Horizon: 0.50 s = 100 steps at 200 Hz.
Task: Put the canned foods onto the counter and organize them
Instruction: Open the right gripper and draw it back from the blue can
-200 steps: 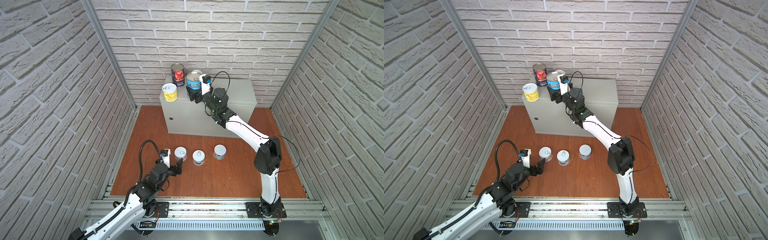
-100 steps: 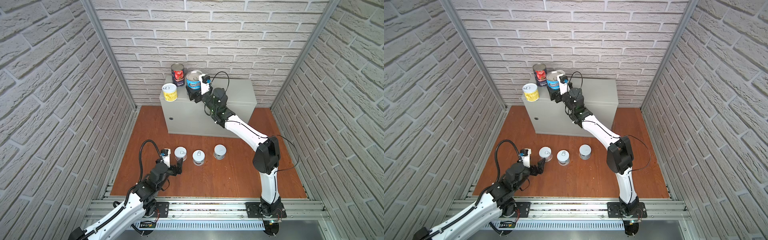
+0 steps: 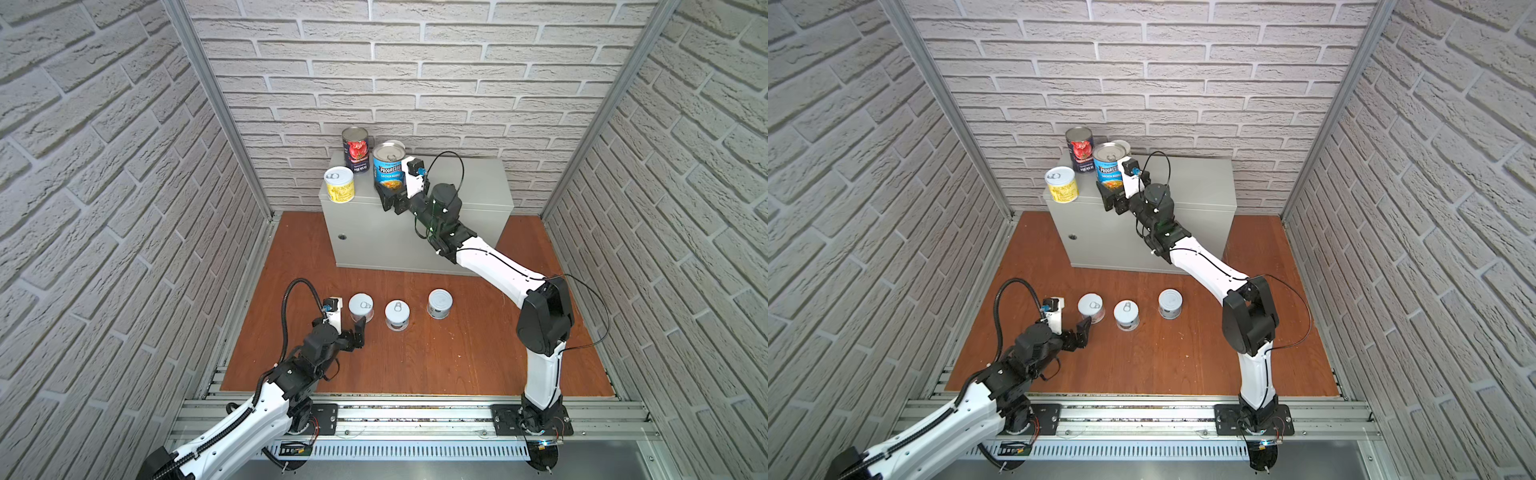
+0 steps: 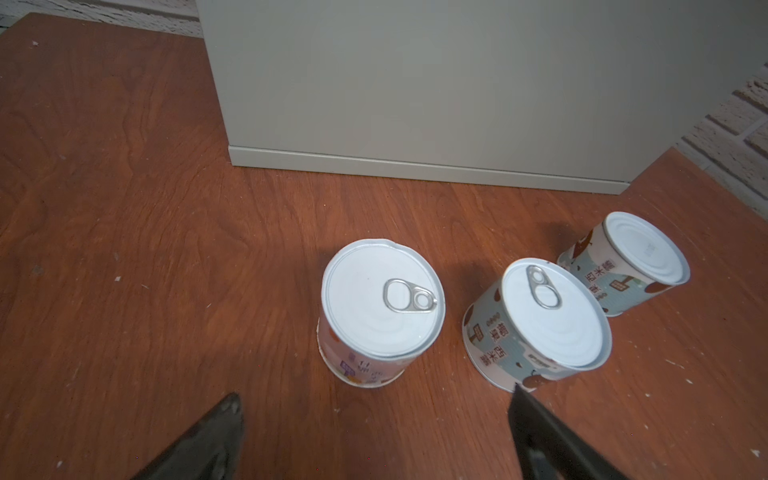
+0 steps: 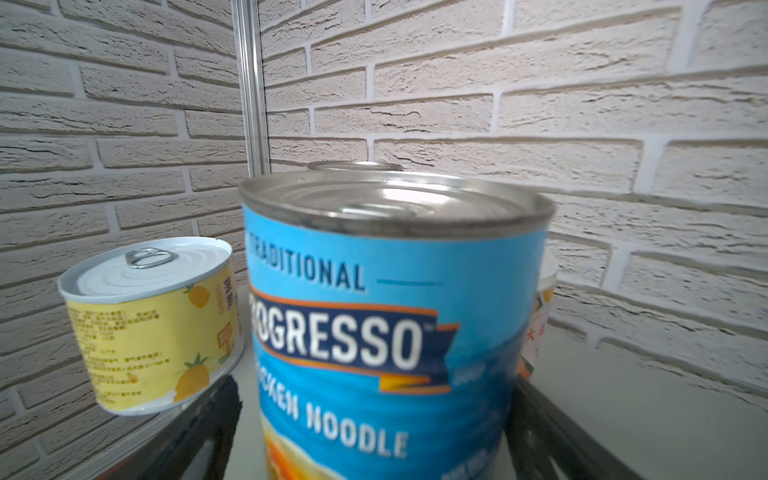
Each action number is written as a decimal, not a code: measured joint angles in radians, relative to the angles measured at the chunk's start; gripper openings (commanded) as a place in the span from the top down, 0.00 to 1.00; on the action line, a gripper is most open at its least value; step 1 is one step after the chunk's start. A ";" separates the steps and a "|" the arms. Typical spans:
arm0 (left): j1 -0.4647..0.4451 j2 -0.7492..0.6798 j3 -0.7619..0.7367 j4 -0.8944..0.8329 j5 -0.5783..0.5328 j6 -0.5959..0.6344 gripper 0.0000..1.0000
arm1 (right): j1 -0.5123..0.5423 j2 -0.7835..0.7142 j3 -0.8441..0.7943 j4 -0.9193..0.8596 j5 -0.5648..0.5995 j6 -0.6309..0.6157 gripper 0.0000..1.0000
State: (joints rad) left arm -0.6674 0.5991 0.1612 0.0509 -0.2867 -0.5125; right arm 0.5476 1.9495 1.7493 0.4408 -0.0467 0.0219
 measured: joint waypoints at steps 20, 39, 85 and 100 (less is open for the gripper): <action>0.002 0.024 0.000 0.002 0.000 0.005 0.02 | 0.000 -0.039 -0.043 0.001 0.000 0.007 0.02; 0.004 0.037 0.000 0.002 -0.001 0.006 0.02 | 0.000 -0.079 -0.083 -0.005 0.000 0.008 0.02; 0.006 0.038 0.029 -0.002 -0.024 -0.001 0.02 | 0.000 -0.241 -0.259 0.002 0.020 0.009 0.02; 0.006 0.041 0.047 0.012 -0.041 -0.016 0.02 | 0.000 -0.316 -0.349 0.021 0.036 0.026 0.02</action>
State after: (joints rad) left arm -0.6613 0.6403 0.2077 0.0628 -0.3279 -0.5289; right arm 0.5480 1.6337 1.4002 0.4614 -0.0109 0.0479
